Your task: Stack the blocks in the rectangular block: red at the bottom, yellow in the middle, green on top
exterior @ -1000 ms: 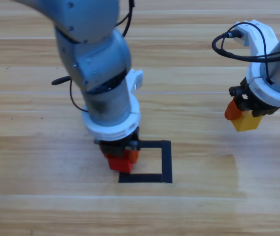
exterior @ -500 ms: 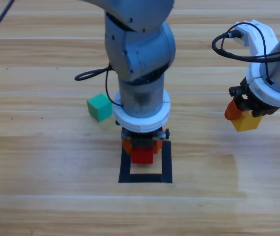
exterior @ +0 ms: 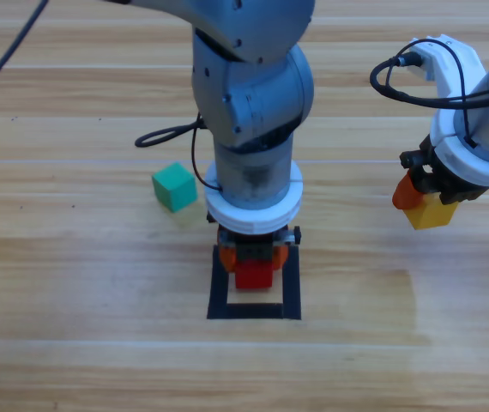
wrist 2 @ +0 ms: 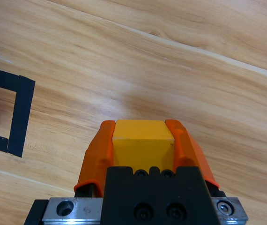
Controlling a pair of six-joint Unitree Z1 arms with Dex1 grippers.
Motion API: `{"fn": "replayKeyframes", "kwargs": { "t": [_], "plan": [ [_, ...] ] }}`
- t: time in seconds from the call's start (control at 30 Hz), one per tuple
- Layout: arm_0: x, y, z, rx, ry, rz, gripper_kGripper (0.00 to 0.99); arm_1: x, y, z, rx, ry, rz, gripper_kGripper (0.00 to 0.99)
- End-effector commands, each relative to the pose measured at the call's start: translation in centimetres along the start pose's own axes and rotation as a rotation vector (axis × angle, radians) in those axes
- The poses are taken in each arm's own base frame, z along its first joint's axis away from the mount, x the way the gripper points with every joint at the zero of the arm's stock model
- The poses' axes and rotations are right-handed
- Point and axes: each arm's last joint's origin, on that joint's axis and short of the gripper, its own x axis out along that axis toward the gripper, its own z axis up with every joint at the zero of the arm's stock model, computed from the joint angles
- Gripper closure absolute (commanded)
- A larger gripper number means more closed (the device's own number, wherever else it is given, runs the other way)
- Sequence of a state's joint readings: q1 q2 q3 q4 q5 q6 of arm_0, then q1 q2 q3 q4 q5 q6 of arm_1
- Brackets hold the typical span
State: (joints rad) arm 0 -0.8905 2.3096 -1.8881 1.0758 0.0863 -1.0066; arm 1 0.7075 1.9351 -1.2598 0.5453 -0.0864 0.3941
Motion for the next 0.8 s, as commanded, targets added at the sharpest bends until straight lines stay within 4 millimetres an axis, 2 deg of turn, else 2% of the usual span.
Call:
{"fn": "replayKeyframes", "kwargs": {
  "t": [0.03, 0.8],
  "plan": [
    [2.83, -1.01, -1.02, 0.015, 0.028, 0.059, 0.853, -2.09, 0.12, -0.99, -0.018, -0.016, 0.008, 0.973],
    [3.15, -1.53, -1.25, 0.007, 0.013, 0.065, 0.85, -1.91, 0.12, -0.99, -0.019, -0.014, 0.002, 0.973]
  ]
}}
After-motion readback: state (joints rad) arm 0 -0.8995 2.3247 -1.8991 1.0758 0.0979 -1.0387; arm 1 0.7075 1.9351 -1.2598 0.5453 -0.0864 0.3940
